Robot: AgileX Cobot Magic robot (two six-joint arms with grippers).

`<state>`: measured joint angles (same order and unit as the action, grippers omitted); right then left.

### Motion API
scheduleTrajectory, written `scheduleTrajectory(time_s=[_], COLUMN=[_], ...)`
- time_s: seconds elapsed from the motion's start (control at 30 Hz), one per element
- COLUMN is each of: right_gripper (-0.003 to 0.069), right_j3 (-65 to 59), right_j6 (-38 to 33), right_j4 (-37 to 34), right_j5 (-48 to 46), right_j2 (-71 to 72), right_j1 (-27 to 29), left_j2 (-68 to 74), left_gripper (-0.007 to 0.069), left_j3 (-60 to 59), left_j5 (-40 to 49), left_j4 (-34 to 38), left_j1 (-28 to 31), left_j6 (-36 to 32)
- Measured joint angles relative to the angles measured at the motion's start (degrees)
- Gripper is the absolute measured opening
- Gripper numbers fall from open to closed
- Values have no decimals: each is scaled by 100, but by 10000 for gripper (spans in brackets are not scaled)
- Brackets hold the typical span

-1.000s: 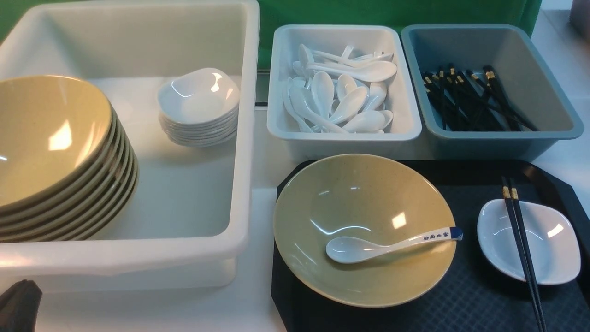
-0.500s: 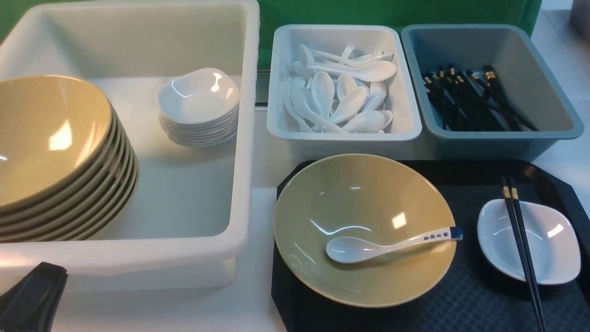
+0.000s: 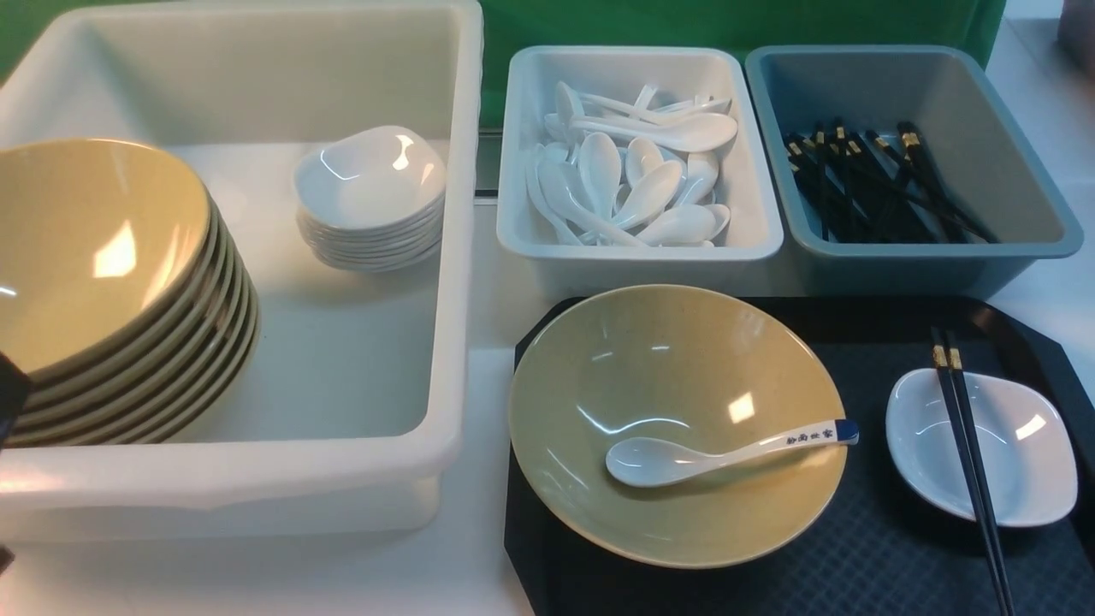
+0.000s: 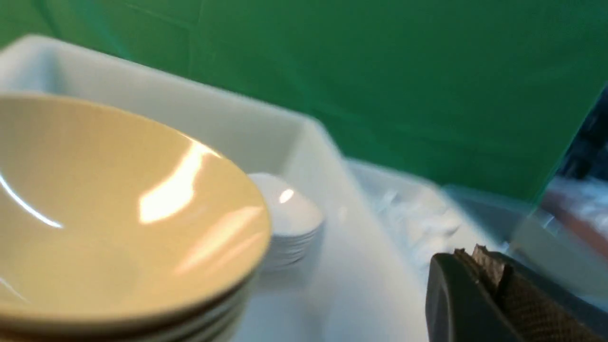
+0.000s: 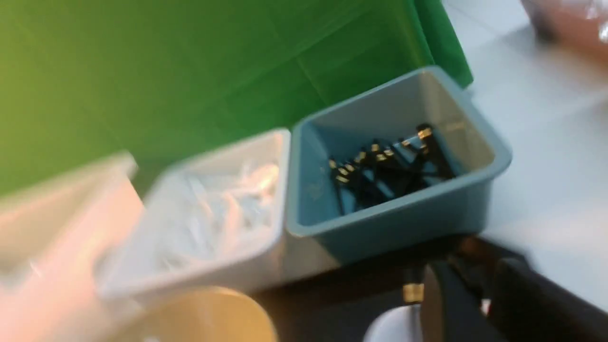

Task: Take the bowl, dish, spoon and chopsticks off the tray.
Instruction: Use the right arm to grab the chopsticks

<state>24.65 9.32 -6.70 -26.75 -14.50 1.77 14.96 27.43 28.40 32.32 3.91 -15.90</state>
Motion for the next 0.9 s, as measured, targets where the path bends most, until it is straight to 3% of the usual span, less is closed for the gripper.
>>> scheduleTrajectory(time_s=[0.1,0.3,0.4,0.43,0.47,0.5,0.63,0.67,0.73,0.9], right_gripper=[35,34,34,34,34,35,47,74,99,316], right_j3=[1306,2726,3099,3259,3275,3364,3450,3450,3450,3450], right_j6=[-980,-1802,-1980,-2020,-2022,-2031,-1700,-1389,-1203,-419], right_j4=[7,43,57,77,84,130,453,670,810,1023], right_j5=[-1212,-2876,-3326,-3544,-3544,-3690,-3785,-3785,-3777,-3444], right_j2=[-1210,-2712,-3261,-3614,-3614,-3937,-4880,-5375,-5633,-6637], right_j1=[-19,-186,-457,-707,-741,-966,-1318,-1344,-1351,-1351], left_j2=[1075,2402,2888,3212,3254,3548,4305,4718,4899,5530], left_gripper=[-11,-11,-11,-11,-11,-11,-11,-11,-11,-11], left_j3=[1007,2169,2541,2714,2736,2902,3363,3633,3747,3954], left_j5=[1060,2546,2943,3078,3092,3155,3207,3208,3208,3171], left_j4=[-1278,-2753,-3072,-3147,-3153,-3159,-3172,-3172,-3172,-3154], left_j1=[0,-469,-1028,-1479,-1479,-1959,-2936,-3407,-3653,-4659], left_j6=[109,470,580,581,581,548,289,185,152,127])
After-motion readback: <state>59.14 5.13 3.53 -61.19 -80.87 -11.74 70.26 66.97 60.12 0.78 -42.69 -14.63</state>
